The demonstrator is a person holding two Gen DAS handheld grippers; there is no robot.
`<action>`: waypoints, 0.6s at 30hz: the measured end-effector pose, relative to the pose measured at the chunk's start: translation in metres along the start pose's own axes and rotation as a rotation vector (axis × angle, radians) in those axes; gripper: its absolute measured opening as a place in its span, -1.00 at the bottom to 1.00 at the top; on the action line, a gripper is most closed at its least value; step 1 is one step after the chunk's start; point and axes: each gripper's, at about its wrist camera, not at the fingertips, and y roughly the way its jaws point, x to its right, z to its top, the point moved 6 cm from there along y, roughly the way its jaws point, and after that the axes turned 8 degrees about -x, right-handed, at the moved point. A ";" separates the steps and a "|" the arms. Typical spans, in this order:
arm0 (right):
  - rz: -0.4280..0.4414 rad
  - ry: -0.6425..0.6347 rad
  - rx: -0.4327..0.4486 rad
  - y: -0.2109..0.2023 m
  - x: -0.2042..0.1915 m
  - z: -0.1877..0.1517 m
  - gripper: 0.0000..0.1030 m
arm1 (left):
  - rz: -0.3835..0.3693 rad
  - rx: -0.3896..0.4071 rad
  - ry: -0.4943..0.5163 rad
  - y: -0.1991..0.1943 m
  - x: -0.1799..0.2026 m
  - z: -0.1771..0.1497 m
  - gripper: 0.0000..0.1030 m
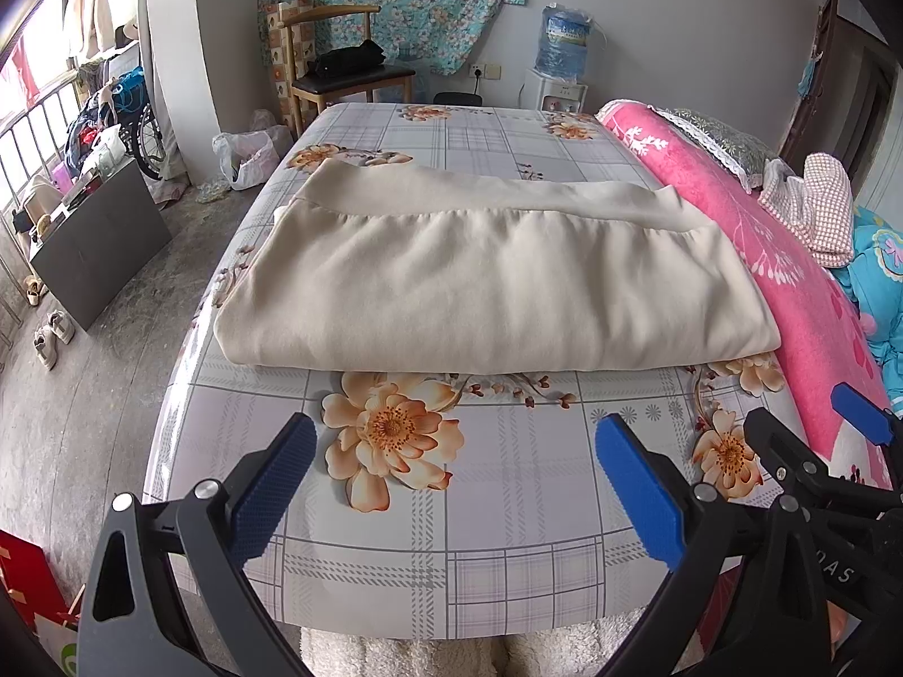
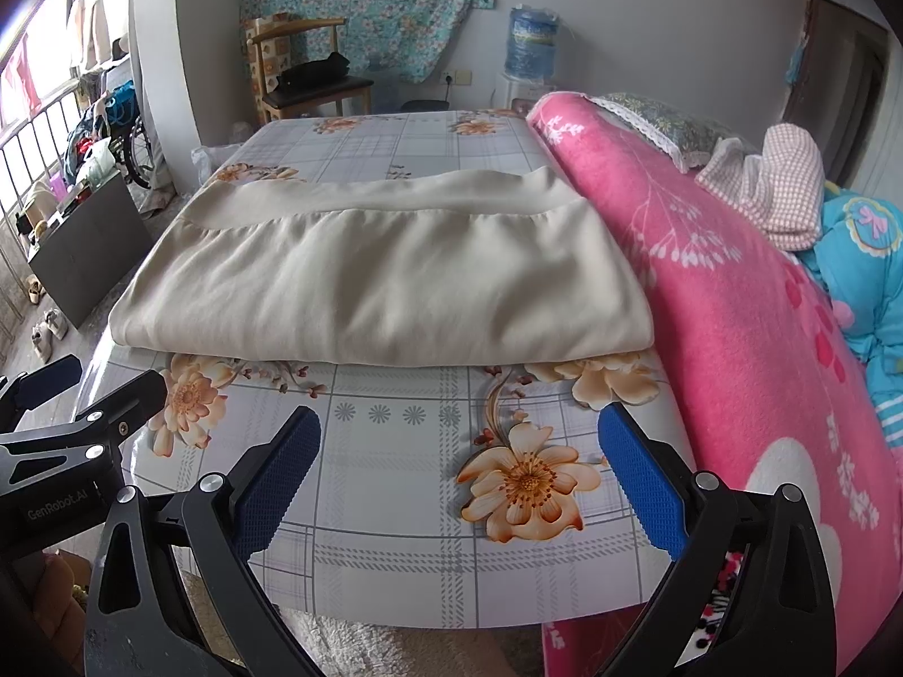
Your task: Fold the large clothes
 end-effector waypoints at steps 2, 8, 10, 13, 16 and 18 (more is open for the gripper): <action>0.000 0.001 0.000 0.000 0.000 0.000 0.84 | -0.001 0.001 0.000 0.000 0.000 0.000 0.89; 0.001 0.000 -0.001 0.000 0.000 0.000 0.84 | 0.000 0.000 0.001 0.000 0.000 0.000 0.89; 0.002 0.001 -0.001 0.000 0.000 0.000 0.84 | -0.001 0.001 0.000 0.000 0.000 0.000 0.89; 0.001 0.000 -0.001 -0.001 0.001 -0.001 0.84 | -0.001 0.001 0.000 0.000 0.000 0.000 0.89; 0.001 0.001 -0.001 -0.001 0.000 -0.001 0.84 | 0.000 0.001 0.000 0.000 0.000 0.000 0.89; 0.001 0.001 -0.002 -0.001 0.000 -0.001 0.84 | -0.001 0.000 0.000 0.000 0.000 0.000 0.89</action>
